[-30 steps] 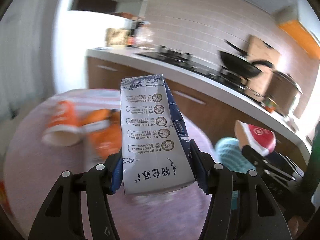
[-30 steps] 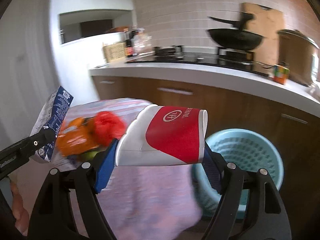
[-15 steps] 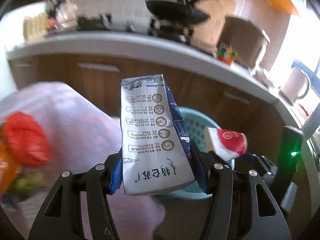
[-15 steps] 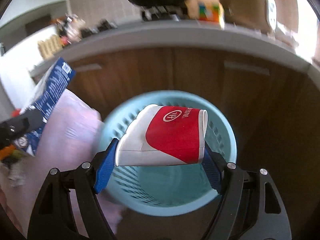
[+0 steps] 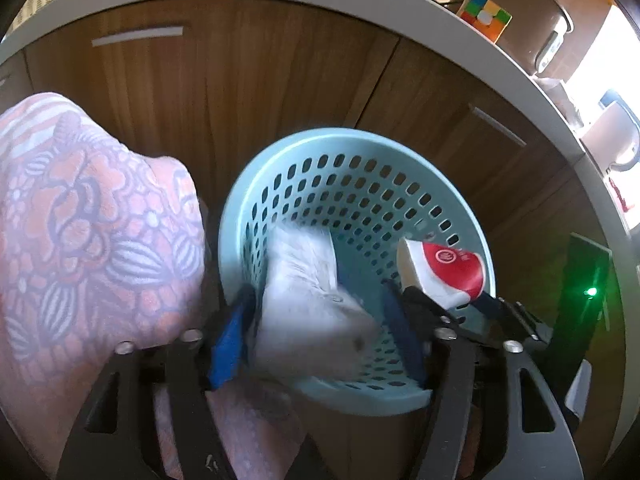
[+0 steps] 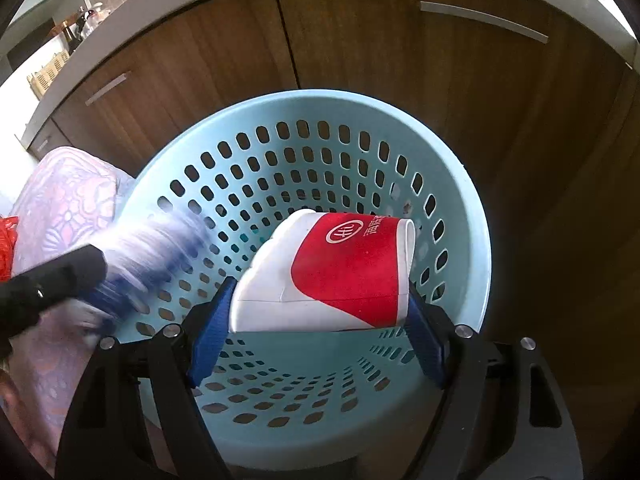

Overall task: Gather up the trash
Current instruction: 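Carry the red-and-white cup over the blue basket and open the right gripper, then return the right gripper to the table while the left holds the milk carton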

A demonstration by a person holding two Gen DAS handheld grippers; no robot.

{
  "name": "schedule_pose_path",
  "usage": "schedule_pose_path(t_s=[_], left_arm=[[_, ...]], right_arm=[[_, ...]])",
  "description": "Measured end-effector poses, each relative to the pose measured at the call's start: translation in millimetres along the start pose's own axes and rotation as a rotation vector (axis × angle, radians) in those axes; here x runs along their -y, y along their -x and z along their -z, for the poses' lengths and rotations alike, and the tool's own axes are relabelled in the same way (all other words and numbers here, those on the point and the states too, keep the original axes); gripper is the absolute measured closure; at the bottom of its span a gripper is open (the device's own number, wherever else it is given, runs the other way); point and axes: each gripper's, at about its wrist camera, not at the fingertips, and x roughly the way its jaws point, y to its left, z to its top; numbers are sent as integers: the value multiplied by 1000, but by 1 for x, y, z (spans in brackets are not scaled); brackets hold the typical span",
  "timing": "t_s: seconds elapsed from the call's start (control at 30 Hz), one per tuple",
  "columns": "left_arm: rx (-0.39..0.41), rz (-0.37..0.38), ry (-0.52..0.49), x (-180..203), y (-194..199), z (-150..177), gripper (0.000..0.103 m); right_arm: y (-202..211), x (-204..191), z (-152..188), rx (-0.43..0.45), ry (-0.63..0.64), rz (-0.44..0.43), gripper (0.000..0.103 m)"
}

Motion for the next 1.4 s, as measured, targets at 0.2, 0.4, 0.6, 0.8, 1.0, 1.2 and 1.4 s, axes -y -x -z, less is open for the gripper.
schedule_pose_path(t_s=[0.2, 0.4, 0.6, 0.8, 1.0, 1.2, 1.4], left_arm=[[60, -9, 19, -7, 24, 1, 30], [159, -50, 42, -23, 70, 12, 29], [279, -107, 93, -45, 127, 33, 29], [441, -255, 175, -81, 204, 69, 29], [509, -407, 278, -127, 259, 101, 29], [413, -469, 353, -174, 259, 114, 22], [319, -475, 386, -195, 226, 115, 22]], right_arm=[[3, 0, -4, 20, -9, -9, 28], [26, -12, -6, 61, 0, -29, 26], [63, -51, -5, 133, 59, -98, 26], [110, -112, -1, 234, 171, -198, 26], [133, -184, 20, 258, 311, -325, 26], [142, -244, 51, 252, 458, -406, 26], [149, -268, 69, 250, 524, -418, 26]])
